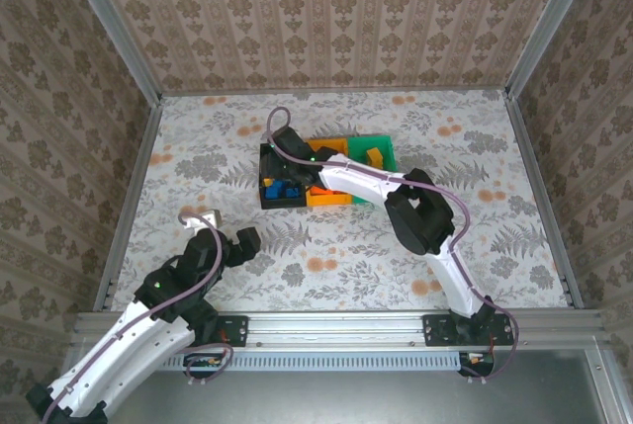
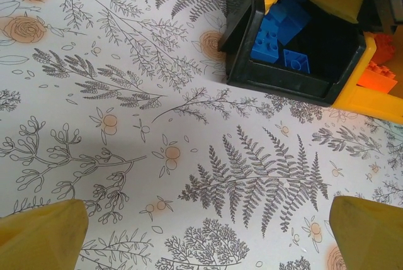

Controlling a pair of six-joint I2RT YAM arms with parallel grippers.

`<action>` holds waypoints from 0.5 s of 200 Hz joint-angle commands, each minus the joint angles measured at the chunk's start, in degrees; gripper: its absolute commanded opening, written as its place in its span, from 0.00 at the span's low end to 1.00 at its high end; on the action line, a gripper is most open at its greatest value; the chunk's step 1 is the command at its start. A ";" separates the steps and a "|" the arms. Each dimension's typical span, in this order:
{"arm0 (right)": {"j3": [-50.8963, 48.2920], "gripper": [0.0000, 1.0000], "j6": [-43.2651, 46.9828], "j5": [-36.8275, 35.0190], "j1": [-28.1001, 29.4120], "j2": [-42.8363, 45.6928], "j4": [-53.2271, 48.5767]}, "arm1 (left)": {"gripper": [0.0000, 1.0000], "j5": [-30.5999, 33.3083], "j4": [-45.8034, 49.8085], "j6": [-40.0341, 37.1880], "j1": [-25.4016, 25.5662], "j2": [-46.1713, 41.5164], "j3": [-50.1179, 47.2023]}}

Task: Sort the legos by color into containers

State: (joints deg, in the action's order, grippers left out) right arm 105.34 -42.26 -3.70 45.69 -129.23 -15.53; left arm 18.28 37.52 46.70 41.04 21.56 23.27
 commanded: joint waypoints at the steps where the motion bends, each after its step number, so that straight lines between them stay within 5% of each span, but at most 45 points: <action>1: 2.24 0.51 -1.54 1.42 0.15 -1.60 -1.34 | 1.00 1.23 1.37 -1.66 -0.65 -0.73 1.96; 65: 2.82 0.51 -2.19 2.12 -0.07 -3.90 -2.09 | 1.00 0.75 0.98 -1.43 -0.95 -0.58 1.43; 100: -1.11 0.40 -3.69 0.12 -1.07 -2.36 -2.51 | 1.00 0.49 0.89 -1.43 -1.09 -0.65 1.34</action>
State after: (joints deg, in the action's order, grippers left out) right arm 107.02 -44.47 -2.31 45.43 -132.27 -15.84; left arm 18.28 37.76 46.65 40.38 21.56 23.62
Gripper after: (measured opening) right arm 0.437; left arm 0.997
